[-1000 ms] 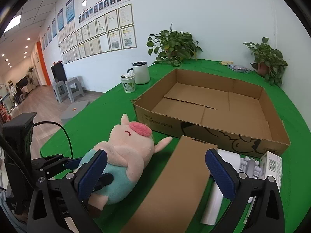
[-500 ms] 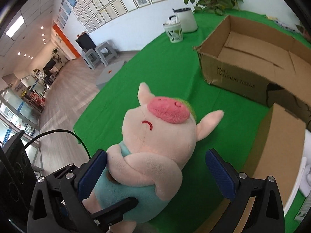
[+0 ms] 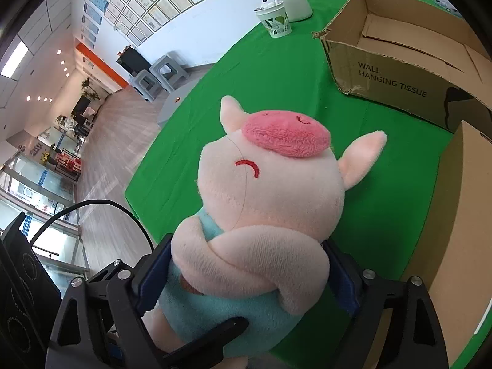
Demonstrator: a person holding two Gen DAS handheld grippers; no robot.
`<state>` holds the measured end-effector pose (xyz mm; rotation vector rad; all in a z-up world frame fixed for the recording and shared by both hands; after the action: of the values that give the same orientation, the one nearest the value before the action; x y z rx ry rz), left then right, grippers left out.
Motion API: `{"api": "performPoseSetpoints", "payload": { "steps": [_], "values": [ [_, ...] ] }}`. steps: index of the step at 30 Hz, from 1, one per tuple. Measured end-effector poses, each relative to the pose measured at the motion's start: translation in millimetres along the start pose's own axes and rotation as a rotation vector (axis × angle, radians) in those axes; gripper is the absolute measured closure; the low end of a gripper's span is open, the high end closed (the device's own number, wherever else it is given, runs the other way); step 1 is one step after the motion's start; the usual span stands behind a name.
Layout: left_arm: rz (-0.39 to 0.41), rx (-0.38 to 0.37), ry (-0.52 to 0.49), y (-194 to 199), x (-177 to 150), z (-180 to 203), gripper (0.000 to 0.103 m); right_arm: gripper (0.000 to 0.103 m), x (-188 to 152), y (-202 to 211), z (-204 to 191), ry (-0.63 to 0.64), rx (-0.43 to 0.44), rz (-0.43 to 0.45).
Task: Organize objects
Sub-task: 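Lift the plush pig with the right gripper and carry it over the open box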
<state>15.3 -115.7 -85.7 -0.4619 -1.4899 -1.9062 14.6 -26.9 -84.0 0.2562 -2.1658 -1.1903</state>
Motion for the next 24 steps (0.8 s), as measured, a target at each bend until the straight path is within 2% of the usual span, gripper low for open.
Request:
{"api": "performPoseSetpoints", "payload": {
  "steps": [4, 8, 11, 12, 14, 19, 22, 24],
  "values": [
    [0.018, -0.001, -0.027, 6.0, 6.2, 12.6, 0.049, 0.024, 4.0, 17.3, 8.8, -0.009, -0.017, 0.057],
    [0.071, -0.016, -0.095, 15.7, 23.6, 39.9, 0.049, 0.026, 16.6, 61.2, 20.6, -0.014, -0.043, 0.15],
    [0.132, -0.042, -0.161, 22.9, 45.9, 67.1, 0.049, 0.027, 33.4, 109.0, 30.5, -0.015, -0.084, 0.235],
    [0.153, -0.052, -0.181, 24.5, 55.8, 75.1, 0.049, 0.027, 43.6, 134.4, 38.4, -0.011, -0.112, 0.29],
    [0.204, -0.077, -0.223, 30.9, 73.6, 94.5, 0.049, 0.027, 50.7, 166.7, 43.1, -0.007, -0.135, 0.328],
    [0.318, -0.141, -0.289, 48.1, 114.3, 130.4, 0.049, 0.027, 78.9, 264.2, 57.0, 0.029, -0.256, 0.47],
    [0.383, -0.184, -0.317, 58.8, 138.9, 146.6, 0.049, 0.027, 90.4, 328.1, 53.3, 0.065, -0.33, 0.551],
    [0.416, -0.201, -0.329, 65.2, 155.5, 153.7, 0.049, 0.027, 87.5, 362.1, 42.1, 0.075, -0.348, 0.581]
  ]
}}
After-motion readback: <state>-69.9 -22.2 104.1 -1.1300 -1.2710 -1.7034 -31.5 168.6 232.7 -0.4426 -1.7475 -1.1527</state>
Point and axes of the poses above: each gripper's, at about its wrist camera, not at the fingertips, and y roughly against the way its jaws point, z to its right, x to its top, the point moved 6 cm from there along -y, roughly the way its jaws point, and after that the axes turned 7 degrees about y, right-handed, at the moved point
